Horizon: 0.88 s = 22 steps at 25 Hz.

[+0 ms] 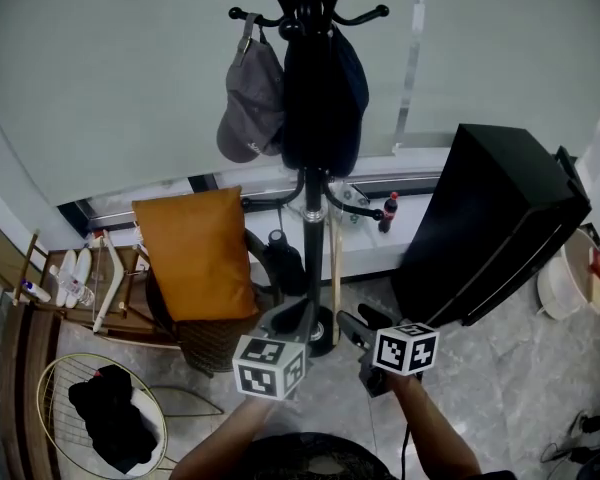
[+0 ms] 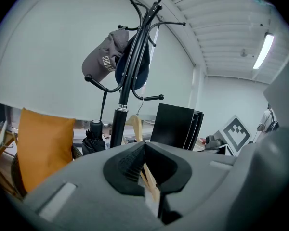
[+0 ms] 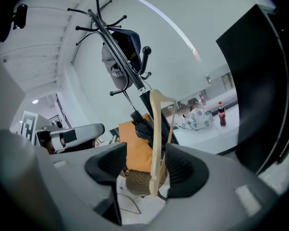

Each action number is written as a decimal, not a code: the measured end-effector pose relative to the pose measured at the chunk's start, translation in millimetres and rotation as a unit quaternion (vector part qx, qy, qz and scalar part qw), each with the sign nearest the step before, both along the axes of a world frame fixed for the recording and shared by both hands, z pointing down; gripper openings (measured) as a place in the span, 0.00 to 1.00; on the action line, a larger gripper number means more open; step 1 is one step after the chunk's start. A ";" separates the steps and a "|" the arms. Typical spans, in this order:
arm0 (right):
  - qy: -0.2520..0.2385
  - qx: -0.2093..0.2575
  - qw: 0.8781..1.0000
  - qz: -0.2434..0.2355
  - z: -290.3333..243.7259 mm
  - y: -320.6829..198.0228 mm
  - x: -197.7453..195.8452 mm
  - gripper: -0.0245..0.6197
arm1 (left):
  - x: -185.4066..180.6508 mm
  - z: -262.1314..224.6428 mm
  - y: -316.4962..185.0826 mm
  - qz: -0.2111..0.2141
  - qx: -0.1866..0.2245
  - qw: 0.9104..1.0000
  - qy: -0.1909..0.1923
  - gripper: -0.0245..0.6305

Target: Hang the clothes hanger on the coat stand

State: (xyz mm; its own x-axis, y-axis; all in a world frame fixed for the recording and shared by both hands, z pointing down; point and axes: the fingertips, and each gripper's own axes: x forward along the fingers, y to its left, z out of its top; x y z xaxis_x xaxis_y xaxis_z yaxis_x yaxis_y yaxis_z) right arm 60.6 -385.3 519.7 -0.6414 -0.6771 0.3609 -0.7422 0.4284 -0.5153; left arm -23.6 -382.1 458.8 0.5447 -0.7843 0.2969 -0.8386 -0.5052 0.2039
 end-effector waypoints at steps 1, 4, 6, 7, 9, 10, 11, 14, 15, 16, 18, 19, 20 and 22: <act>0.002 0.003 1.000 -0.002 -1.6 2.7 -0.5 0.41 | 0.5 -0.3 2.5 0.000 0.001 1.000 0.000 0.05; 0.009 0.016 1.000 -0.013 -8.5 10.5 -3.4 0.41 | 1.2 -1.5 9.9 -0.004 0.002 1.000 0.000 0.05; 0.017 0.028 0.999 -0.023 -14.1 16.2 -6.6 0.41 | 1.5 -1.9 15.6 -0.007 0.002 1.000 0.001 0.04; 0.021 0.034 0.999 -0.026 -16.9 18.9 -7.7 0.41 | 1.7 -2.0 18.6 -0.009 0.001 1.000 0.001 0.05; 0.029 0.045 0.998 -0.029 -22.8 23.5 -9.3 0.41 | 2.3 -2.2 24.3 -0.012 0.001 1.000 0.003 0.05; 0.032 0.050 0.998 -0.031 -25.7 25.9 -10.1 0.40 | 2.7 -2.3 27.2 -0.014 0.001 1.000 0.003 0.05; 0.034 0.055 0.997 -0.033 -28.4 28.5 -10.9 0.40 | 3.1 -2.5 30.3 -0.016 0.002 1.000 0.004 0.05; 0.043 0.067 0.996 -0.040 -35.8 37.6 -12.6 0.38 | 5.7 -2.6 40.1 -0.020 0.003 1.000 0.004 0.05; 0.047 0.072 0.995 -0.042 -38.4 40.7 -13.1 0.38 | 6.8 -2.6 43.4 -0.021 0.004 1.000 0.004 0.05; 0.050 0.076 0.995 -0.044 -41.1 43.7 -13.6 0.37 | 7.8 -2.7 46.7 -0.021 0.004 1.000 0.004 0.05; 0.055 0.085 0.994 -0.046 -46.9 48.9 -14.9 0.35 | 9.1 -3.6 52.9 -0.023 0.005 1.000 0.002 0.05; 0.056 0.090 0.993 -0.047 -50.2 51.3 -15.9 0.33 | 9.4 -4.2 55.7 -0.024 0.006 1.000 0.002 0.05; 0.057 0.095 0.993 -0.048 -53.7 53.9 -17.1 0.32 | 9.7 -4.6 58.3 -0.026 0.006 1.000 0.001 0.05; 0.054 0.103 0.992 -0.051 -60.9 59.6 -20.0 0.30 | 10.4 -5.1 63.4 -0.028 0.007 1.000 0.000 0.05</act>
State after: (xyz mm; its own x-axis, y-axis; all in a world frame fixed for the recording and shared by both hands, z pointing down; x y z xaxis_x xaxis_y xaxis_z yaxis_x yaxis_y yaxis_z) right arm 40.6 -325.7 458.8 -0.6751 -0.6778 0.2911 -0.7360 0.5918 -0.3289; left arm -13.2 -318.7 453.7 0.5004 -0.8170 0.2865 -0.8653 -0.4609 0.1972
